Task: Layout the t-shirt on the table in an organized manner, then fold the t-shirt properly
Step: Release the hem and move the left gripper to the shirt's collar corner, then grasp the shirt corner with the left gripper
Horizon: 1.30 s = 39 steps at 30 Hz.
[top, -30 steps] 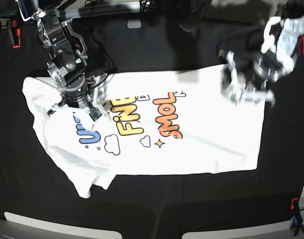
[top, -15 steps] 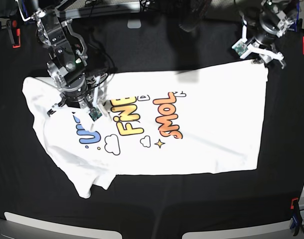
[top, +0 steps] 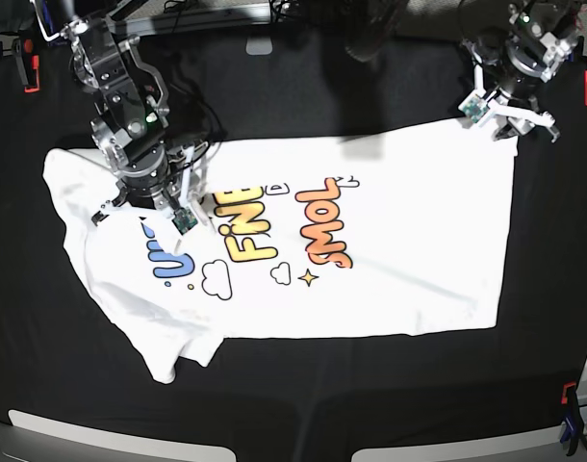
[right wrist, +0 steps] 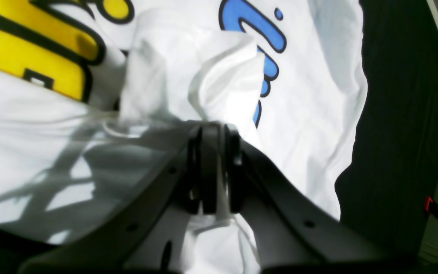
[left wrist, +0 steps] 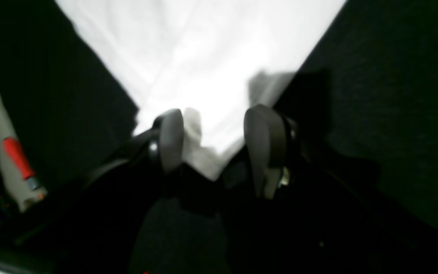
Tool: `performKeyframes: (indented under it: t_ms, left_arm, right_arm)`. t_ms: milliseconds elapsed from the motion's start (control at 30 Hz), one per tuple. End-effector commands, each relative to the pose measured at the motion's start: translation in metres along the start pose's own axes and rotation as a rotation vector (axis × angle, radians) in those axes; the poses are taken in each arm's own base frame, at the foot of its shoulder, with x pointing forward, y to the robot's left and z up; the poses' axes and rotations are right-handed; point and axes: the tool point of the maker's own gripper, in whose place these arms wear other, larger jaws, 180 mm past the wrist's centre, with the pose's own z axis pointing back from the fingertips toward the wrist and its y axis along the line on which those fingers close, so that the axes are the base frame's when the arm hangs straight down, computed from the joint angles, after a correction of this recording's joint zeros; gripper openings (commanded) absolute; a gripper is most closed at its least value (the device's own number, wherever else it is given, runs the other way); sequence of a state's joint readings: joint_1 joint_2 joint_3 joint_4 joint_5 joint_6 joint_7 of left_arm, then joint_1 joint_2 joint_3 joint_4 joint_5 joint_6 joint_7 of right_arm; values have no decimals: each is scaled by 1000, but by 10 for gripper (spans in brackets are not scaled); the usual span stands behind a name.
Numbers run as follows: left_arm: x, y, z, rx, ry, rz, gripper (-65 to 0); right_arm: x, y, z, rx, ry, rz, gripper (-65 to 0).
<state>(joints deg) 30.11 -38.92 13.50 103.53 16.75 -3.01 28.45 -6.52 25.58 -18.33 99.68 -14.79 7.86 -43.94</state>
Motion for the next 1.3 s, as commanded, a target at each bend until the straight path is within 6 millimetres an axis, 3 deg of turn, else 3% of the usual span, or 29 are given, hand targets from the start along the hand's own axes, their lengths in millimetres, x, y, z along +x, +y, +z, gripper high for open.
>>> performKeyframes:
  t_ms: [0, 100, 233, 500, 600, 867, 967, 1133, 1267]
  left_arm:
    - [-10, 8, 0, 24, 43, -19, -375]
    - [-31, 4, 5, 21, 147, -36, -375]
    - [-33, -2, 11, 13, 153, -58, -375]
    - [13, -14, 32, -67, -33, -97, -375]
    - [11, -9, 24, -61, -35, -88, -375]
    - [-35, -11, 5, -71, 101, -92, -375]
    - [-31, -6, 4, -46, 81, -81, -375]
    - [-12, 21, -4, 81, 47, -61, -376]
    - [-1, 27, -9, 110, 35, -38, -493]
  right_arm:
    - [10, -14, 2, -39, -35, 1, -607]
    - [10, -14, 2, -39, -35, 1, -607]
    - [10, -14, 2, -39, -36, 2, -607]
    - [11, -14, 2, -39, -40, 1, -607]
    - [11, -14, 2, -39, -39, 1, -607]
    - [10, -14, 2, -38, -37, 1, -607]
    - [11, -14, 2, -39, -39, 1, -607]
    - [11, -14, 2, -39, -39, 0, -607]
    - [10, -14, 2, -38, -35, 1, -607]
